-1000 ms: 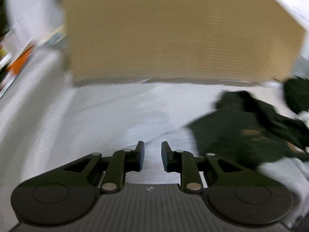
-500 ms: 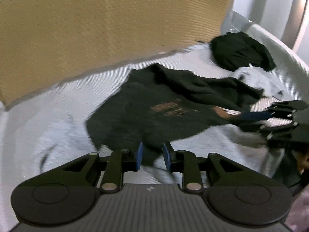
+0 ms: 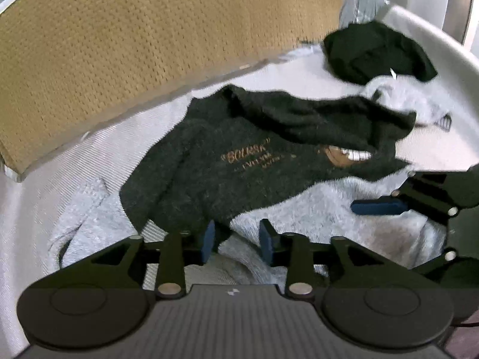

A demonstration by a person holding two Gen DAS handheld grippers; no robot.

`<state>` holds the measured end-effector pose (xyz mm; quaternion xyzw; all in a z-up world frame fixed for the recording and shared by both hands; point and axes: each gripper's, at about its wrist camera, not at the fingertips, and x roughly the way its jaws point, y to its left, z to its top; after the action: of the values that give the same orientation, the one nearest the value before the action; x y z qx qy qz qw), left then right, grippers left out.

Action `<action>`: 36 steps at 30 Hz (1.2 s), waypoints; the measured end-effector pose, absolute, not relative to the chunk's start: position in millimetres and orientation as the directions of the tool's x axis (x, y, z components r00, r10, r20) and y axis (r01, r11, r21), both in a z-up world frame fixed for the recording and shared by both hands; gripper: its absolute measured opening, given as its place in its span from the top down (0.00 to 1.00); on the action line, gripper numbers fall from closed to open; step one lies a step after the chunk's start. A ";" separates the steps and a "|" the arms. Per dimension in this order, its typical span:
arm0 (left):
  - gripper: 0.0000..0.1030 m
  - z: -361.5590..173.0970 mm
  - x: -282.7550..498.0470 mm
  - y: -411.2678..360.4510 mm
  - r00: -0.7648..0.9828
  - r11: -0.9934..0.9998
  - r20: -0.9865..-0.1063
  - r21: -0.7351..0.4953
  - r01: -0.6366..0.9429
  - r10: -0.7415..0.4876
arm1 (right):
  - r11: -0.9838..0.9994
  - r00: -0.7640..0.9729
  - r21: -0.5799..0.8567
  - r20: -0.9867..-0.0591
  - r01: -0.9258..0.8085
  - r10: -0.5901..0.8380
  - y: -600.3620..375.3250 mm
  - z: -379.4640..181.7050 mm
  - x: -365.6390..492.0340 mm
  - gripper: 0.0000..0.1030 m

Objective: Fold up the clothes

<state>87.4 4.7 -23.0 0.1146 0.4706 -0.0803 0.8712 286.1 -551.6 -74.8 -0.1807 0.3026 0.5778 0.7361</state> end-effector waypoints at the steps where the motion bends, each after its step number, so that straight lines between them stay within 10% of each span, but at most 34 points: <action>1: 0.59 -27.9 89.1 5.9 0.532 0.962 -0.846 0.125 0.243 -0.024 | 0.261 0.146 0.082 -0.654 -0.962 0.742 -553.9 -75.3 285.2 0.37; 10: 0.57 -68.6 85.8 7.1 0.425 0.965 -0.905 0.119 0.232 0.010 | 0.209 0.130 0.035 -0.681 -0.977 0.720 -554.1 -93.8 279.9 0.36; 17: 0.51 -86.5 89.5 0.7 0.386 0.962 -0.922 0.134 0.239 0.033 | 0.294 0.191 0.040 -0.674 -0.955 0.713 -561.9 -106.8 310.1 0.74; 36: 0.30 -129.4 129.0 -3.8 0.337 0.977 -0.941 0.088 0.194 0.018 | 0.438 0.187 0.360 -0.557 -0.824 0.809 -599.2 -103.4 384.4 0.81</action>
<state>129.0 -3.8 -129.4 0.0925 0.5732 -0.0540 0.8124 384.4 -599.2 -103.4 -0.0102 0.3546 0.5298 0.7704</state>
